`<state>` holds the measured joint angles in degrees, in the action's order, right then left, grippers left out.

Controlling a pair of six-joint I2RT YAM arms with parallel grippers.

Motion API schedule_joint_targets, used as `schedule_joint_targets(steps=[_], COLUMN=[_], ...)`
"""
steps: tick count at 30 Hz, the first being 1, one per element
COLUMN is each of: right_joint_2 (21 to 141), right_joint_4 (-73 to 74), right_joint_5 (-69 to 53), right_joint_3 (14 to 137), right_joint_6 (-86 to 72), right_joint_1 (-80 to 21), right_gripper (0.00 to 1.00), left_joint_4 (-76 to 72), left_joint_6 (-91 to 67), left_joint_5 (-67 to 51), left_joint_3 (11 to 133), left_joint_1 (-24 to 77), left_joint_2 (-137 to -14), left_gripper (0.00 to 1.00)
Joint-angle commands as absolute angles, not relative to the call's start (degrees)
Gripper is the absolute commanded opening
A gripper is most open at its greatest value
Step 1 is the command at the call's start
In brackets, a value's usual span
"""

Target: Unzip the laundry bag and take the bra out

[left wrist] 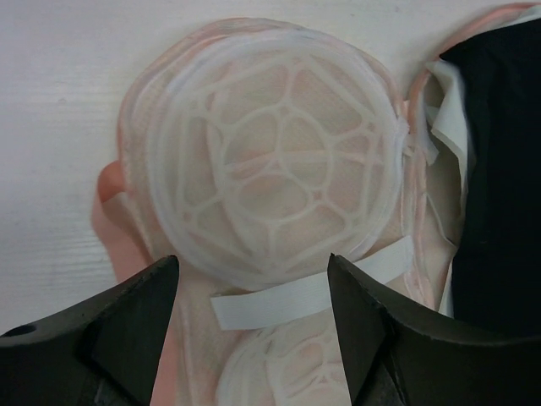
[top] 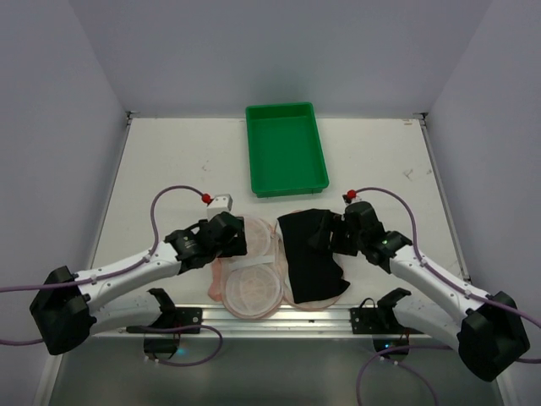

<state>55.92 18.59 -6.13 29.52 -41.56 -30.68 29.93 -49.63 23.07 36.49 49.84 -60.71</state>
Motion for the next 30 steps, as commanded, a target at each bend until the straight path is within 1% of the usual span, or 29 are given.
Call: schedule_joint_targets(steps=[1,6,10,11,13,14,16,17,19,25,26,27,30], right_joint_2=[57.7,61.1,65.1,65.4,65.5,65.1,64.2,62.9,61.8,57.9,57.5,56.7,55.2], right_joint_4=[15.5,13.6,11.1,10.9,10.6,10.6,11.7,12.2,14.4,18.8,19.2,19.6,20.4], right_joint_5=[-7.7,-8.0,-9.1,-9.3,-9.4,-9.4,-9.0,-8.6,-7.6,-7.2,-7.3,-7.4,-7.6], right_joint_3=[28.9,27.6,26.9,26.8,26.7,26.7,27.1,27.3,28.5,31.2,31.4,31.7,32.3], right_joint_6=[-42.2,-42.1,-41.8,-41.7,-41.7,-41.5,-41.0,-40.5,-39.7,-38.5,-38.3,-38.3,-38.1], right_joint_1=[-30.6,-30.6,-30.6,-30.6,-30.6,-30.6,-30.6,-30.5,-30.5,-30.6,-30.6,-30.6,-30.5], right_gripper=[0.89,0.85,0.81,0.76,0.71,0.64,0.56,0.49,0.4,0.29,0.23,0.21,0.11], left_joint_4=[20.4,14.6,12.9,12.7,11.9,11.8,11.5,11.4,11.3,11.2,11.2,11.2,11.0], left_joint_6=[-47.0,-46.8,-47.5,-47.5,-48.0,-48.0,-48.3,-48.3,-48.4,-48.4,-48.4,-48.4,-48.4], left_joint_5=[16.3,13.7,12.3,12.1,11.5,11.4,11.3,11.3,11.5,11.5,11.5,11.4,11.2], left_joint_3=[36.0,34.5,33.8,33.4,32.9,32.4,32.2,32.0,31.9,32.2,32.3,32.3,32.3], left_joint_1=[49.6,49.6,49.6,49.6,49.6,49.6,49.6,49.6,49.6,49.6,49.6,49.6,49.6], left_joint_2=[-64.8,-70.0,-73.2,-74.2,-74.6,-74.9,-74.9,-74.9,-74.9,-75.5,-75.8,-75.9,-76.5], left_gripper=[0.74,0.69,0.67,0.66,0.66,0.66,0.66,0.66,0.66,0.67,0.67,0.67,0.67])
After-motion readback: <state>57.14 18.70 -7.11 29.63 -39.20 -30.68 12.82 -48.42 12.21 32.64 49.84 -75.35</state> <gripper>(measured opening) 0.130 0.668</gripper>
